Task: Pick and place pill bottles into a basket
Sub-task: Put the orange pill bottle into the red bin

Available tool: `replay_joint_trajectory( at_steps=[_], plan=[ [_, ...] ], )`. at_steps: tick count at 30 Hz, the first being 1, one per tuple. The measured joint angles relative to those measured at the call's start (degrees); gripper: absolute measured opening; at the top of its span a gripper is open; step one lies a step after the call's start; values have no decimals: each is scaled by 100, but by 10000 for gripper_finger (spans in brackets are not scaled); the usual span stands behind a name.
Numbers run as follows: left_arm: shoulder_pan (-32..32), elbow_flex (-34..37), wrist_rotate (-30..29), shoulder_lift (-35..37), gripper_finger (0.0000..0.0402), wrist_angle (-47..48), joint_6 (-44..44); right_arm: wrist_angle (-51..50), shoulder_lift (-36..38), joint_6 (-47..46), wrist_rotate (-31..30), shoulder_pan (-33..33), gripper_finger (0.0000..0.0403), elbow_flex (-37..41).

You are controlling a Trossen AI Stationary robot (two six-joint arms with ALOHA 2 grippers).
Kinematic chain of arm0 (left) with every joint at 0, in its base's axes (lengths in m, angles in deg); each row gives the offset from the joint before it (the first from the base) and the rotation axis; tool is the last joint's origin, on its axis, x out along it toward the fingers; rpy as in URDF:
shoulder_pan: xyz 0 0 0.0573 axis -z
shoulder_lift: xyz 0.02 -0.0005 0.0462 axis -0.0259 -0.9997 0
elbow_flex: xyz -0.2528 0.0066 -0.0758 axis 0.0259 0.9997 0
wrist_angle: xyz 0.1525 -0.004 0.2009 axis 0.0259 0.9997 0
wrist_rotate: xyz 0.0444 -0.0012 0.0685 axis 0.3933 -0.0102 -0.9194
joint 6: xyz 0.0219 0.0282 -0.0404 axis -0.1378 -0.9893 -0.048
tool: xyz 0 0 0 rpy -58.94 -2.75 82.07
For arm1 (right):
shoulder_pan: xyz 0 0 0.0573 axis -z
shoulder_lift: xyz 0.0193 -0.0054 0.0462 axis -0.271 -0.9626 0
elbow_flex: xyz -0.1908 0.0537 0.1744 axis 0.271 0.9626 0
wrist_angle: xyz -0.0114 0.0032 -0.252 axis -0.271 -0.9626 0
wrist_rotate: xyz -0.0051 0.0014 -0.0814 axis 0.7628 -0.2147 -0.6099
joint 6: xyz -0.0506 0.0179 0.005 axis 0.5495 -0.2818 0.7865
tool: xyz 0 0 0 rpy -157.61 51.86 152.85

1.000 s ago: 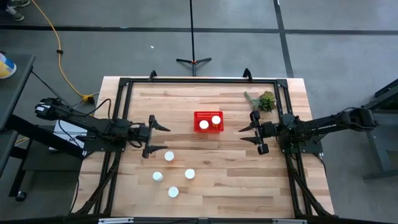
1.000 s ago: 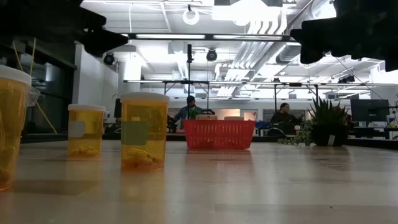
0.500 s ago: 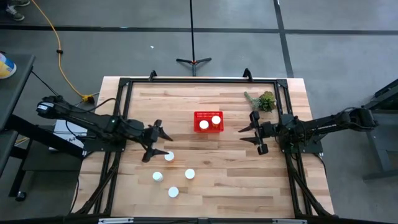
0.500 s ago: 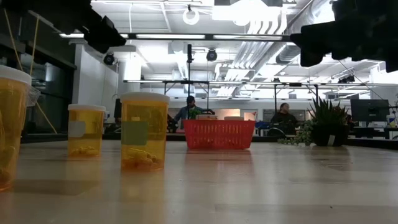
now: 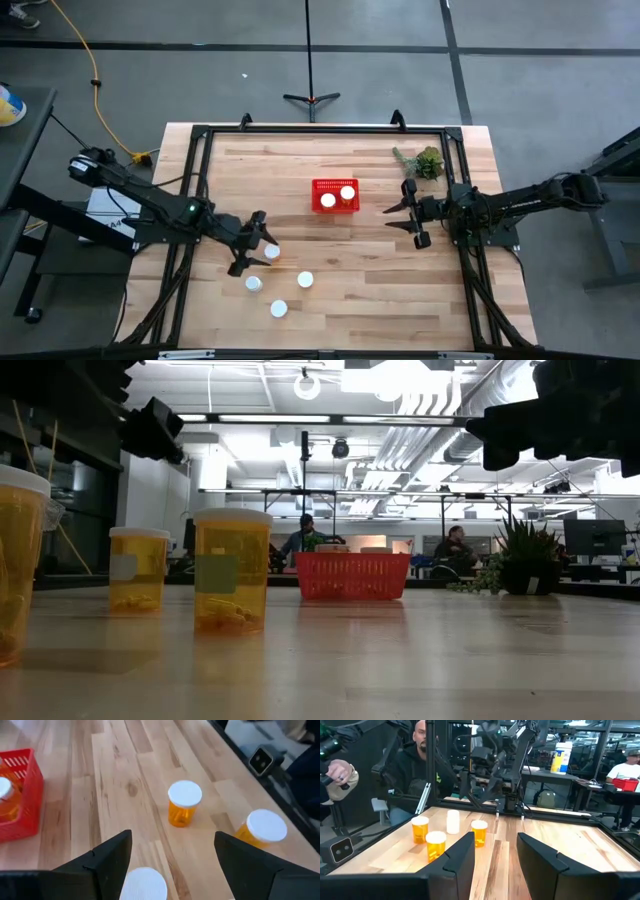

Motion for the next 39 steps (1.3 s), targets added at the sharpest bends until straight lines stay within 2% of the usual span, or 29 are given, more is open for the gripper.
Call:
replay_joint_trajectory(
  at_steps=[6,16,39],
  plan=[
    [133,0,-409,-316,317,18,161,-44,0,0,0,-1,139,0],
    [128,0,-610,-714,317,219,364,-185,0,-2,-21,-1,139,0],
    [128,0,-918,-739,317,554,490,-242,-1,-2,-83,-1,139,0]
  ],
)
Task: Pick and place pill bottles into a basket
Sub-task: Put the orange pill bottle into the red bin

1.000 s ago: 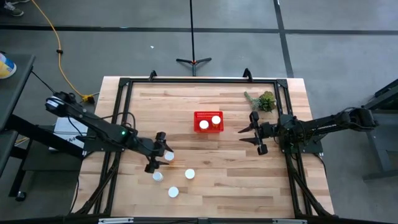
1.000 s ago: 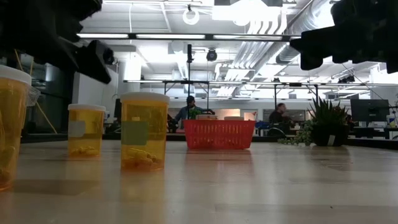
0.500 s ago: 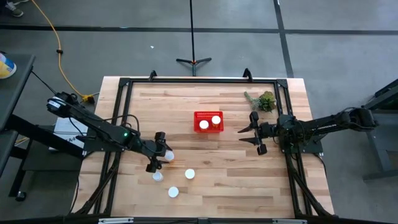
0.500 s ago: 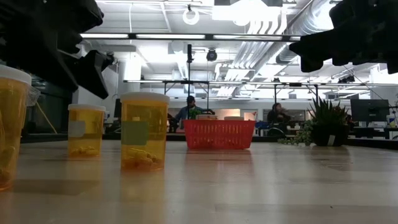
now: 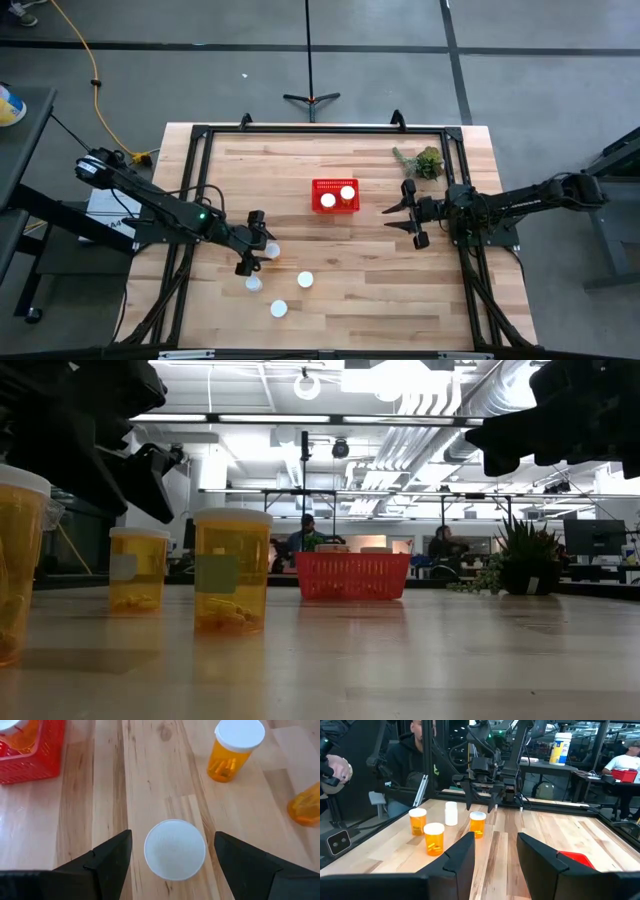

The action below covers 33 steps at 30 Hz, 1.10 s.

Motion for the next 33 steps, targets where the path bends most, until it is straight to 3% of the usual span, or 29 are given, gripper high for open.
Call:
replay_joint_trajectory(
  at_steps=[11,17,33],
  plan=[
    [0,0,21,-12,317,-132,6,-33,1,0,2,0,139,0],
    [0,0,13,-391,317,-785,37,-76,1,0,2,0,139,0],
    [0,2,-65,-651,317,-291,-4,-148,-1,0,4,0,139,0]
  ],
)
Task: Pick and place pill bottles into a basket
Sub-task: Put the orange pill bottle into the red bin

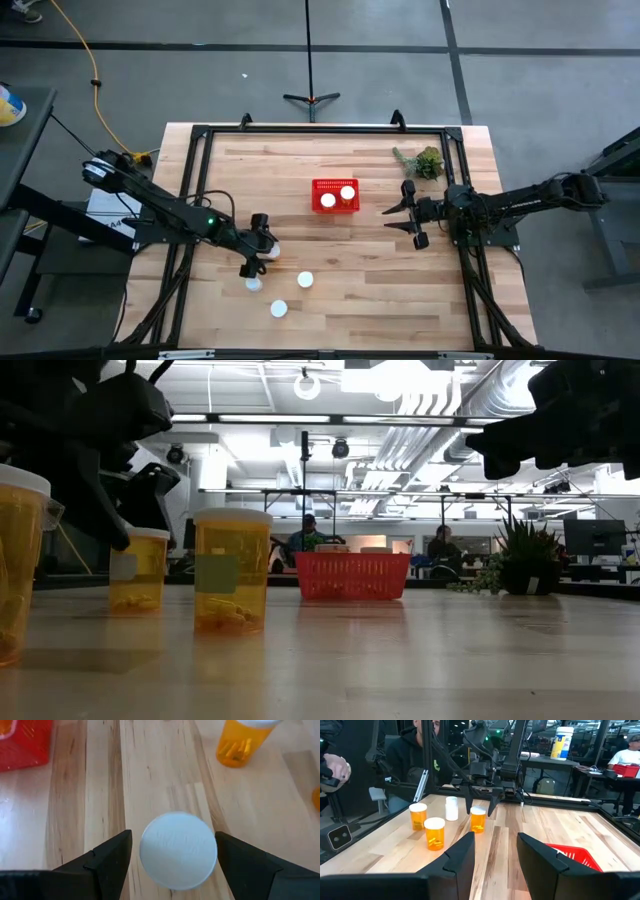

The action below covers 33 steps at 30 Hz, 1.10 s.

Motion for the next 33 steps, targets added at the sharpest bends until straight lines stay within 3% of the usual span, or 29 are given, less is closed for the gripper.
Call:
replay_joint_trajectory(
  at_steps=[33],
  plan=[
    [-2,0,38,-247,316,-141,120,-123,0,0,0,2,139,0]
  ],
)
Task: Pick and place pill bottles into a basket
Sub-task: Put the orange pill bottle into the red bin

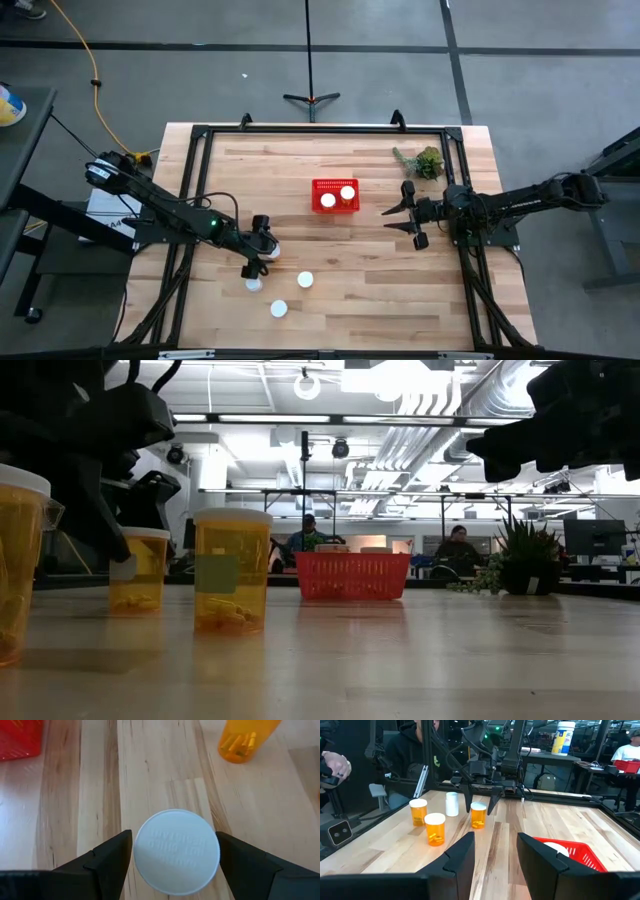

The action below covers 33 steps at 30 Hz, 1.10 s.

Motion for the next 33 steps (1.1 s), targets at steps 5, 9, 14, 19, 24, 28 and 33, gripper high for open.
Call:
replay_joint_trajectory(
  at_steps=[5,9,14,19,24,28,33],
  plan=[
    [0,0,-4,0,301,3,-38,0,0,0,2,-2,139,0],
    [0,0,-9,0,263,7,-168,0,0,0,0,-2,139,0],
    [-2,0,122,0,239,-2,-248,0,0,-59,0,-2,139,0],
    [-2,0,131,0,242,-8,-288,-2,0,-58,0,-1,139,0],
    [-2,-237,66,0,251,54,-447,0,0,-55,0,-1,139,0],
    [-36,-688,22,0,239,409,-819,35,0,-54,0,0,139,0],
    [-381,-1258,-20,0,239,858,-1131,80,0,-50,-2,0,139,0]
  ],
)
